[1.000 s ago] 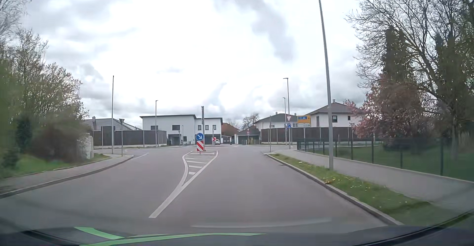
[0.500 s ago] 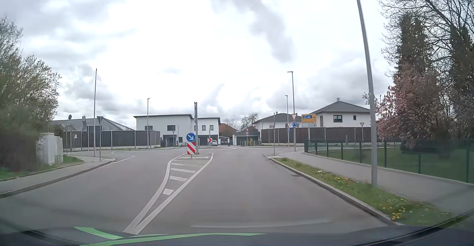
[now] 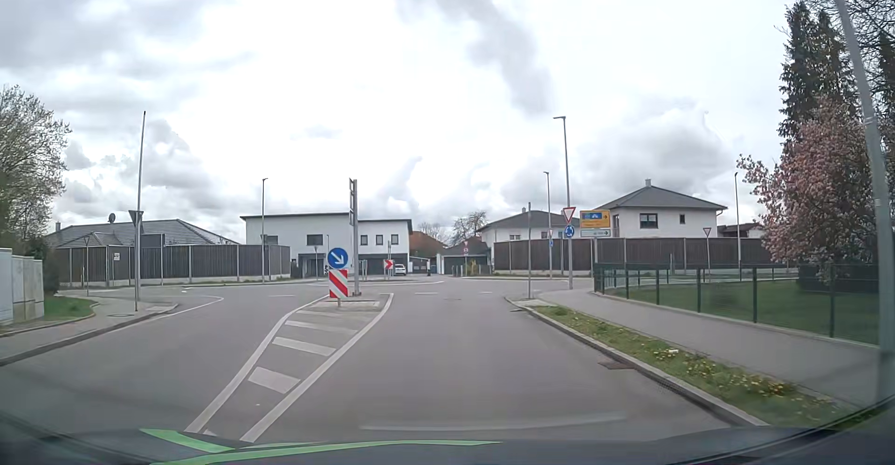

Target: Follow the waypoints while adhering to traffic rules and regulations

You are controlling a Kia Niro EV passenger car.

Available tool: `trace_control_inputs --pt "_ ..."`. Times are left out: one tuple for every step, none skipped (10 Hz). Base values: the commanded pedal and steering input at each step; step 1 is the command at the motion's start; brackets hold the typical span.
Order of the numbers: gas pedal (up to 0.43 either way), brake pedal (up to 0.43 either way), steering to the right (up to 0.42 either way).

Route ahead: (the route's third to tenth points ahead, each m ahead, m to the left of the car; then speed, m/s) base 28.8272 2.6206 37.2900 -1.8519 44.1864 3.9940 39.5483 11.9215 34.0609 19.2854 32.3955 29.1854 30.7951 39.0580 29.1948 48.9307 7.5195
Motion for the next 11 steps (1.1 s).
trace_control_inputs --pt "0.000 0.000 0.004" --pt "0.000 0.000 0.004" --pt "0.000 0.000 0.004" --pt "0.000 0.000 0.004" --pt "0.000 0.000 0.004" --pt "0.000 0.000 0.004" --pt "0.000 0.000 0.004" --pt "0.000 0.000 0.004" --pt "0.000 0.000 0.004" --pt "0.000 0.000 0.003" --pt "0.000 0.000 0.003"
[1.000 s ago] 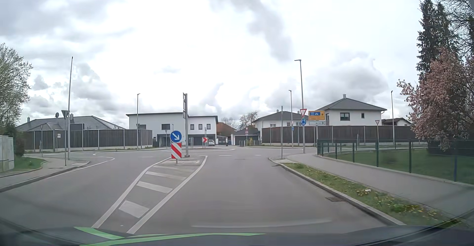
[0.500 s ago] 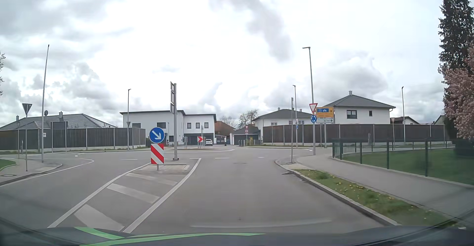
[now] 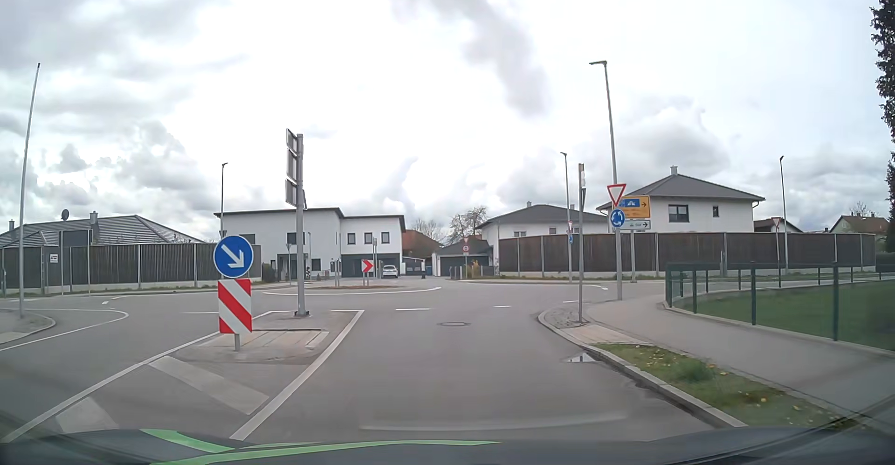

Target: Follow the waypoints while adhering to traffic rules and regulations

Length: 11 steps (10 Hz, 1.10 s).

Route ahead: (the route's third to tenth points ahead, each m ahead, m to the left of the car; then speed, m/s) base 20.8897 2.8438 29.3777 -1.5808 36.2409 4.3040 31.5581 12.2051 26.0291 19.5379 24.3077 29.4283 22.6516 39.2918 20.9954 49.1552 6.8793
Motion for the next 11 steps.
trace_control_inputs --pt "0.000 0.000 0.003" --pt "0.000 0.000 0.002" --pt "0.000 0.000 0.002" --pt "0.000 0.000 0.002" --pt "0.000 0.030 0.000" --pt "0.000 0.140 0.002" --pt "0.000 0.201 0.004" --pt "0.000 0.250 0.005" --pt "0.000 0.280 0.006" --pt "0.000 0.293 0.008" --pt "0.000 0.305 0.009"
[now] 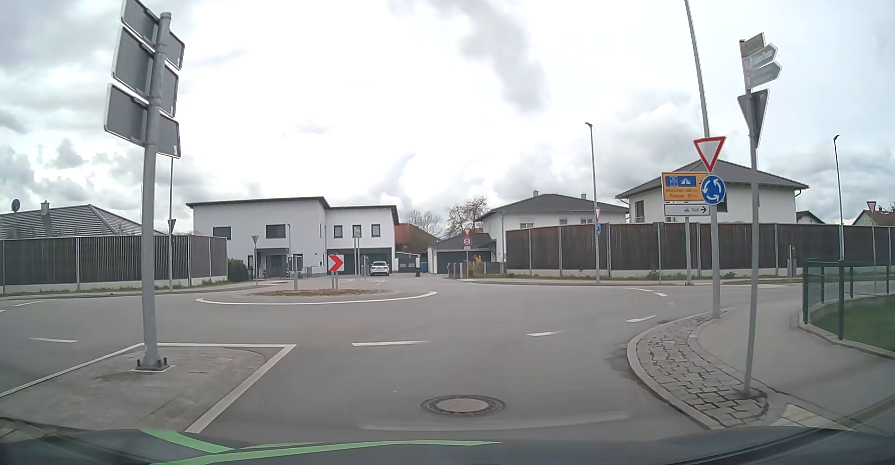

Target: Follow the waypoints while adhering to traffic rules and regulations

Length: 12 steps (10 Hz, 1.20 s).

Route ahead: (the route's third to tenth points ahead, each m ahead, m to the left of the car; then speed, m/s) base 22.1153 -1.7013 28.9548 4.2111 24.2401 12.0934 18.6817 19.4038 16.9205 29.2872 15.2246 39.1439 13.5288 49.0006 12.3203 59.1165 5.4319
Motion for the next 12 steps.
trace_control_inputs --pt "0.000 0.305 0.012" --pt "0.000 0.311 0.017" --pt "0.000 0.305 0.021" --pt "0.000 0.305 0.024" --pt "0.000 0.311 0.024" --pt "0.000 0.311 0.025" --pt "0.000 0.311 0.026" --pt "0.000 0.311 0.030" --pt "0.000 0.311 0.032" --pt "0.000 0.305 0.033" --pt "0.000 0.305 0.033" --pt "0.000 0.280 0.034"
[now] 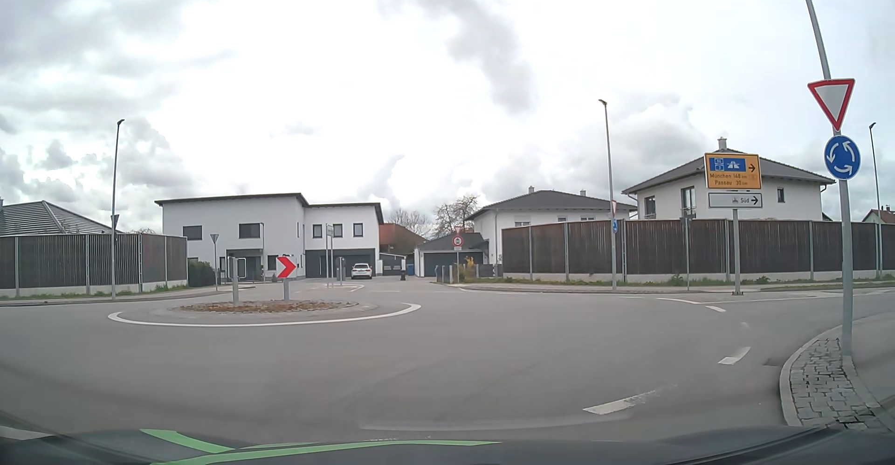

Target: Follow the waypoints while adhering to traffic rules and regulations

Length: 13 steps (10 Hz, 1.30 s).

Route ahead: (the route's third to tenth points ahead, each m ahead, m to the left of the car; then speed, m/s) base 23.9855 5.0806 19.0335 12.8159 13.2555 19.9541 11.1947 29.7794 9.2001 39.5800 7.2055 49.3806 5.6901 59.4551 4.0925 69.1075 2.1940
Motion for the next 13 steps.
trace_control_inputs --pt "0.000 0.091 0.035" --pt "0.000 0.000 0.040" --pt "0.000 0.000 0.045" --pt "0.000 0.000 0.051" --pt "0.000 0.000 0.055" --pt "0.110 0.000 0.057" --pt "0.169 0.000 0.058" --pt "0.197 0.000 0.059" --pt "0.228 0.000 0.059" --pt "0.248 0.000 0.061" --pt "0.268 0.000 0.068" --pt "0.280 0.000 0.077" --pt "0.280 0.000 0.087"
